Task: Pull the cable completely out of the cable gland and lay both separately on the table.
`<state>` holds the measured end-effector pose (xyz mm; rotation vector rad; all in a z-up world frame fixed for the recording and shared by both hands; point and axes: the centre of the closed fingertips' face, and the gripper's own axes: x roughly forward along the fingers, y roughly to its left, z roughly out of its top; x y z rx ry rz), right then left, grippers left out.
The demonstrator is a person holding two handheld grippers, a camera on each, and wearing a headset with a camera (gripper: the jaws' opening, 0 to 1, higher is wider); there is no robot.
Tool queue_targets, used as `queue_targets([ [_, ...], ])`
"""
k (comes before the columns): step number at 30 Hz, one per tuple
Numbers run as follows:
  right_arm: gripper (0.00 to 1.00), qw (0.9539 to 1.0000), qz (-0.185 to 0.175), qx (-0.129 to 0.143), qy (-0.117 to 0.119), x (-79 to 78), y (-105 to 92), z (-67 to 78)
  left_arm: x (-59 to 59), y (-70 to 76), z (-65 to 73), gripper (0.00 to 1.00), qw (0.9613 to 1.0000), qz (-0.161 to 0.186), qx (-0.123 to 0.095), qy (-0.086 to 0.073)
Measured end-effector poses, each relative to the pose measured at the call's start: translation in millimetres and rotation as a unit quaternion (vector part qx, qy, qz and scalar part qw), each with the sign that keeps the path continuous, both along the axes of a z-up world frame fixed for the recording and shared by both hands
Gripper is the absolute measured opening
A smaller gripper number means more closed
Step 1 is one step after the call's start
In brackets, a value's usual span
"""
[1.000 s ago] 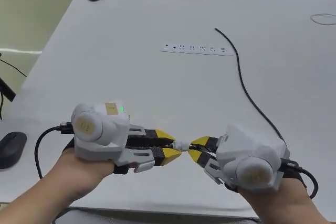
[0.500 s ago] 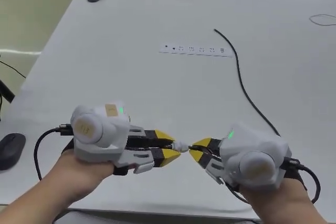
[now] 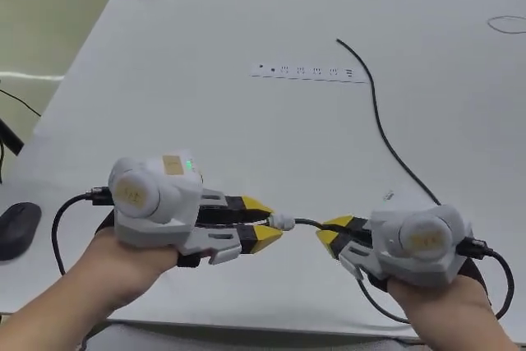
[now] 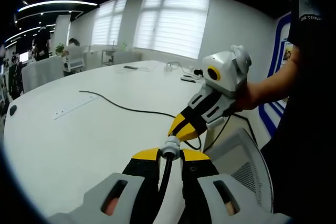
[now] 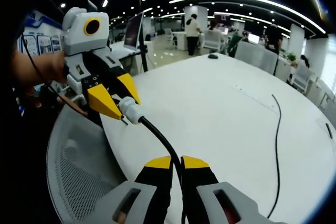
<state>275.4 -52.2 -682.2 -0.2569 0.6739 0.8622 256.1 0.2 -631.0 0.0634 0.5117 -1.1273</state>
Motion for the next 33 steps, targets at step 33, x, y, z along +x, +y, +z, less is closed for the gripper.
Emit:
queue_targets([
  [33,0.01,0.9810,-0.142,0.060,0.117,6.3,-41.7,-37.4,-0.8,-2.9,0.6,0.15,0.9999,-0.005,-0.009,0.003],
])
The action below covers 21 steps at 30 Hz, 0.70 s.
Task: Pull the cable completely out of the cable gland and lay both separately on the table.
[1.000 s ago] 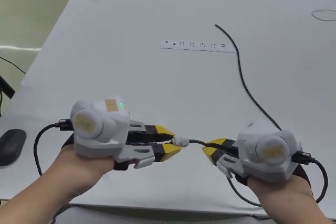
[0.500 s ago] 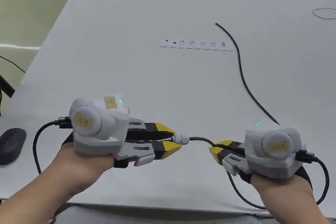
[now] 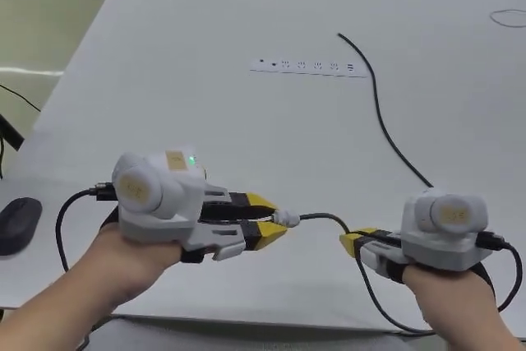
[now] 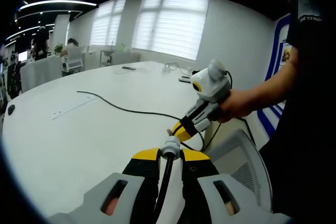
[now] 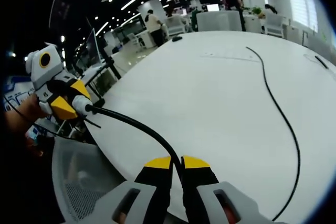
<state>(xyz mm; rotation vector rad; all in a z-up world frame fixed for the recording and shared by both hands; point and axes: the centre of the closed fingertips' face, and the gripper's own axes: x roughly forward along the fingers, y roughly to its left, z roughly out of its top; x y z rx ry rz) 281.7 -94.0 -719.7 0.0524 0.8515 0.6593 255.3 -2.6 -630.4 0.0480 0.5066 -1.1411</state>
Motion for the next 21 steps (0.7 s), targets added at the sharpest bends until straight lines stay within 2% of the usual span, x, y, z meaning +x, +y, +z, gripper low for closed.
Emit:
queue_targets([
  [5,0.02,0.9997,0.020,0.007,-0.014,-2.8,2.4,4.8,2.7,5.1,0.1,0.15,1.0000,0.008,0.001,0.000],
  [7,0.02,0.9992,0.024,0.013,-0.028,-2.2,4.0,8.3,3.2,7.4,-1.4,0.15,0.9998,0.015,0.001,0.010],
  [10,0.03,0.9989,0.032,0.014,-0.032,-4.7,5.5,12.1,3.4,8.1,-2.1,0.15,0.9998,0.017,0.005,0.005],
  [13,0.04,0.9984,0.043,0.013,-0.035,-6.2,6.9,15.4,3.6,8.4,-2.4,0.15,0.9997,0.023,0.002,0.012],
  [18,0.11,0.9961,0.071,-0.012,-0.051,-8.2,6.7,20.6,4.0,8.7,-5.8,0.15,0.9996,0.024,0.008,0.013],
  [21,0.17,0.9935,0.085,-0.011,-0.075,-6.5,11.3,33.8,4.5,8.6,-3.4,0.15,0.9996,0.023,0.008,0.011],
])
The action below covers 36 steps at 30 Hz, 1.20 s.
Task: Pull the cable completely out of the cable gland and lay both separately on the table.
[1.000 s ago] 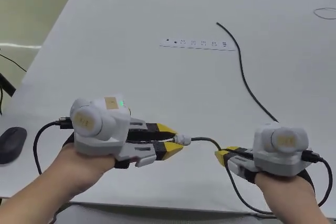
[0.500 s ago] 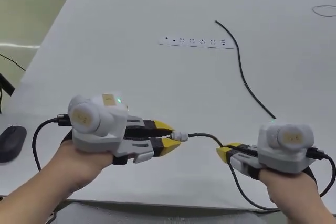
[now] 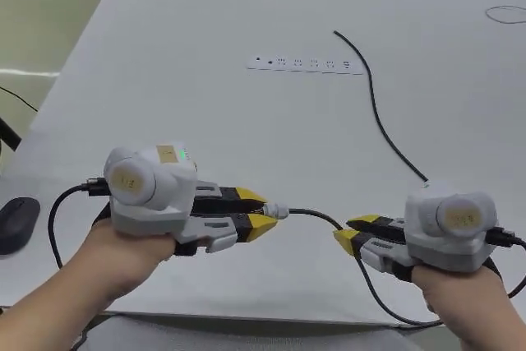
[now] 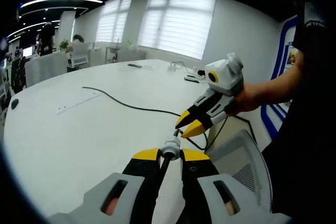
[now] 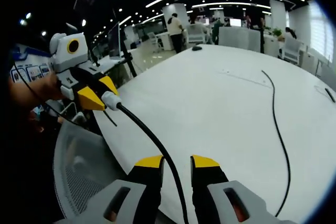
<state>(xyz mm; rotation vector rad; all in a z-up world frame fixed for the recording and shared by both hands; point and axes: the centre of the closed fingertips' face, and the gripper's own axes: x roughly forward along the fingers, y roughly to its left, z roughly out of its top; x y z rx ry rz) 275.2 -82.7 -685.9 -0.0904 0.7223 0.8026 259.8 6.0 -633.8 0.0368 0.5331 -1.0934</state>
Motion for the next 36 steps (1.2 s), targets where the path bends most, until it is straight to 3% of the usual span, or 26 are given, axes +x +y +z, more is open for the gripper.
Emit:
queue_targets([
  [2,0.22,0.9994,0.025,0.012,-0.023,-0.1,10.8,15.3,-0.3,0.2,0.0,0.15,1.0000,-0.001,0.001,0.000],
  [3,0.24,0.9976,0.055,0.022,-0.035,-4.2,21.5,25.3,-0.9,0.1,-0.8,0.15,1.0000,-0.002,0.003,0.000],
  [4,0.25,0.9969,0.067,0.019,-0.036,-6.9,25.7,28.8,-1.2,-0.1,-1.4,0.15,1.0000,-0.003,0.004,0.000],
  [5,0.26,0.9942,0.093,0.007,-0.054,-9.1,32.6,34.9,-1.8,-0.5,-2.6,0.15,1.0000,-0.003,0.005,0.002],
  [6,0.28,0.9911,0.110,-0.007,-0.074,-9.6,36.5,38.6,-2.2,-0.8,-2.8,0.15,1.0000,-0.004,0.006,0.003],
  [7,0.28,0.9852,0.137,-0.034,-0.097,-11.0,41.1,40.3,-2.5,-1.5,-2.3,0.15,1.0000,-0.005,0.005,0.001],
  [10,0.18,0.9713,0.175,-0.075,-0.142,-11.8,50.9,44.6,-3.1,-3.2,0.1,0.15,1.0000,-0.007,0.001,0.001],
  [13,0.20,0.9730,0.179,-0.064,-0.131,-15.0,60.7,45.2,-4.3,-4.7,0.3,0.15,0.9999,-0.010,0.003,0.001],
  [18,0.12,0.9654,0.203,-0.081,-0.142,-18.2,69.5,44.3,-5.0,-5.5,0.7,0.15,0.9999,-0.010,0.002,0.002],
  [25,0.05,0.9597,0.219,-0.098,-0.147,-18.5,69.2,41.8,-6.8,-6.5,1.2,0.15,0.9999,-0.012,0.001,0.002],
  [36,0.01,0.9579,0.223,-0.095,-0.155,-19.8,70.3,38.5,-8.5,-6.2,1.2,0.15,0.9999,-0.013,0.004,0.000],
])
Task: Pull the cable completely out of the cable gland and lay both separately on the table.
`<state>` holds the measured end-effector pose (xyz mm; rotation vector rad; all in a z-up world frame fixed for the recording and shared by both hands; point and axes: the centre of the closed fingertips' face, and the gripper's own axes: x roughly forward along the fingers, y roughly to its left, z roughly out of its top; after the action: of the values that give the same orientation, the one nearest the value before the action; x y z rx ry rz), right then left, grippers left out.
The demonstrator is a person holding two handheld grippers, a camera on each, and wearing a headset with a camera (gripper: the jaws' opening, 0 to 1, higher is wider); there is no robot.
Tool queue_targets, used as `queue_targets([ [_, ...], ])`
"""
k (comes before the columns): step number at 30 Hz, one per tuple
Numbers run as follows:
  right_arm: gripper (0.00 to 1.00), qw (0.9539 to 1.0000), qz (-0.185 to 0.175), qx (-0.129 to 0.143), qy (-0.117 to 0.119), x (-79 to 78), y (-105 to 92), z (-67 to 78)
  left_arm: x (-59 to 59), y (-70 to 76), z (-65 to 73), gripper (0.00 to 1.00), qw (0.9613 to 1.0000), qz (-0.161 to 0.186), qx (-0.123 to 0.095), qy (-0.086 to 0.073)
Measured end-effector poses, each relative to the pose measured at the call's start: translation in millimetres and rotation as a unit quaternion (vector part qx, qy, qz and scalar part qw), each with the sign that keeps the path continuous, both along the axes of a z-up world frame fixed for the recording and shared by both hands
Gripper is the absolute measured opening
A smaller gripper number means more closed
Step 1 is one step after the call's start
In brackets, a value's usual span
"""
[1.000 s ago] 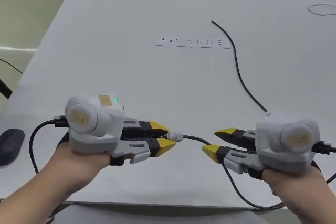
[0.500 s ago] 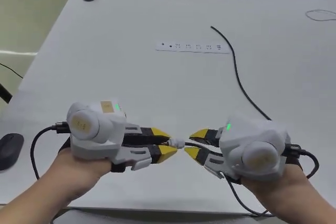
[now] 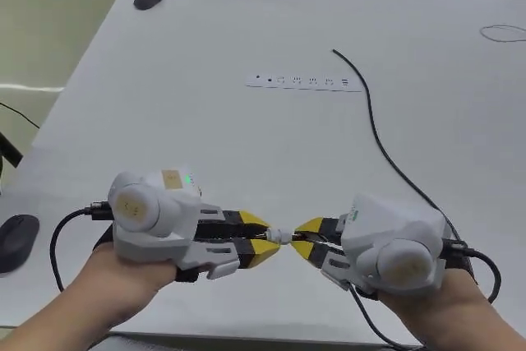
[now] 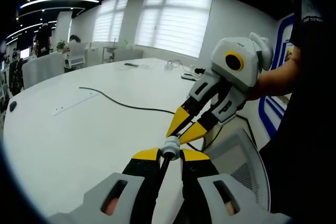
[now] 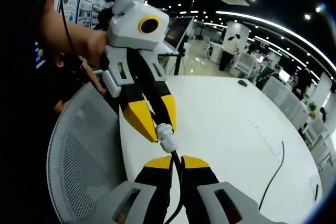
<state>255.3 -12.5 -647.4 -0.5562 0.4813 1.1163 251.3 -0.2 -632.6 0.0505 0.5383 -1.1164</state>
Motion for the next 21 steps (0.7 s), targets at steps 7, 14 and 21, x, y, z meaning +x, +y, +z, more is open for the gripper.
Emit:
queue_targets([
  [7,0.00,0.9993,-0.027,0.025,0.006,3.8,-2.1,3.6,2.6,-0.3,3.7,0.15,1.0000,0.004,-0.008,-0.003],
  [14,0.00,0.9959,-0.071,0.043,0.035,10.2,-14.2,-1.4,4.2,-1.0,6.8,0.15,0.9999,0.006,-0.011,-0.009],
  [21,0.00,0.9859,-0.132,0.070,0.075,15.8,-32.8,-13.1,5.1,1.2,11.6,0.15,0.9997,0.010,-0.020,-0.010],
])
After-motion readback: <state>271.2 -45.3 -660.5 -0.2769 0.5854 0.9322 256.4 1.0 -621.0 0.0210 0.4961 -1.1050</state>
